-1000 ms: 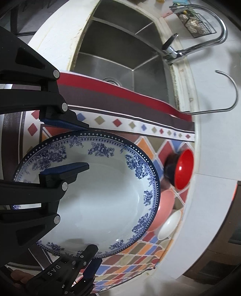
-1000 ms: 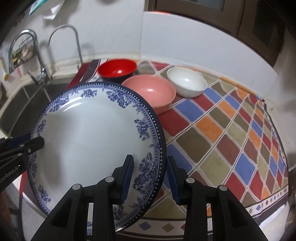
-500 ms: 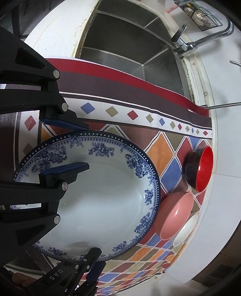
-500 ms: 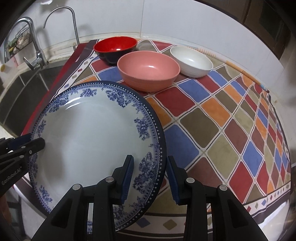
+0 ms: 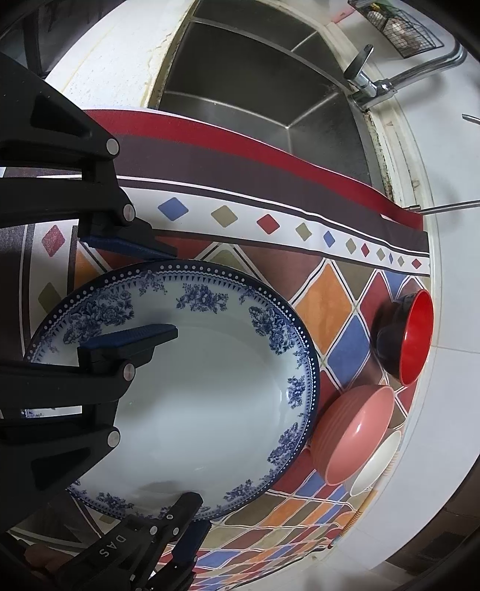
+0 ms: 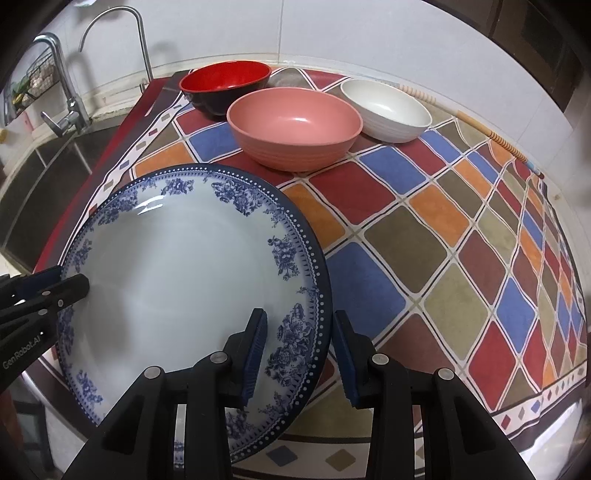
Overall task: Organize plates and bowls
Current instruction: 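Hold the small plate with both tools above the stacked plates, then lower the small plate onto the stack and open both tools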
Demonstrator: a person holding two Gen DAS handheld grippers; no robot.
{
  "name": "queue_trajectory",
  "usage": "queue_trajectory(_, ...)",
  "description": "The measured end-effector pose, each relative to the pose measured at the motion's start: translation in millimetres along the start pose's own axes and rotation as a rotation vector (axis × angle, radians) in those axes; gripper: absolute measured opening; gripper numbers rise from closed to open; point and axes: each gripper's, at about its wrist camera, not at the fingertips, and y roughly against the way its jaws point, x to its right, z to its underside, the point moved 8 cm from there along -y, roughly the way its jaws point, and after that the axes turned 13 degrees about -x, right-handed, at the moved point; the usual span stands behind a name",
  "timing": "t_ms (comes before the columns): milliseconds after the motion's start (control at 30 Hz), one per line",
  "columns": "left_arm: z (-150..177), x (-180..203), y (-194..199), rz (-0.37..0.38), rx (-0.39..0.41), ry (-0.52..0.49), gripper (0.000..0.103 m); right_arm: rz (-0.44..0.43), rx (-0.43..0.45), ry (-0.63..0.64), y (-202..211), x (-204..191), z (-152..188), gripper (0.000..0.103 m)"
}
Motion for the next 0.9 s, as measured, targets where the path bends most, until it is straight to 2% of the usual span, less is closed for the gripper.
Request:
queue_trajectory(167,0,0,0,0.017,0.003,0.002,0.038,0.002,-0.003,0.008,-2,-1,-1,0.038)
queue_trajectory(267,0,2,3,0.002,0.015,-0.003,0.043,0.026,0.001,0.037,-3,-4,-2,0.038)
queue_trajectory(367,-2,4,13,-0.005,0.047,-0.008,0.048,0.005,0.009,0.037,0,-4,-2,0.045)
queue_trajectory(600,-15,18,40,0.002,0.122,-0.028,0.048,0.0,0.101,0.02,25,7,-10,0.045)
queue_trajectory(900,-53,51,67,0.028,0.203,-0.06,0.048,-0.037,0.221,-0.009,58,36,-40,0.045)
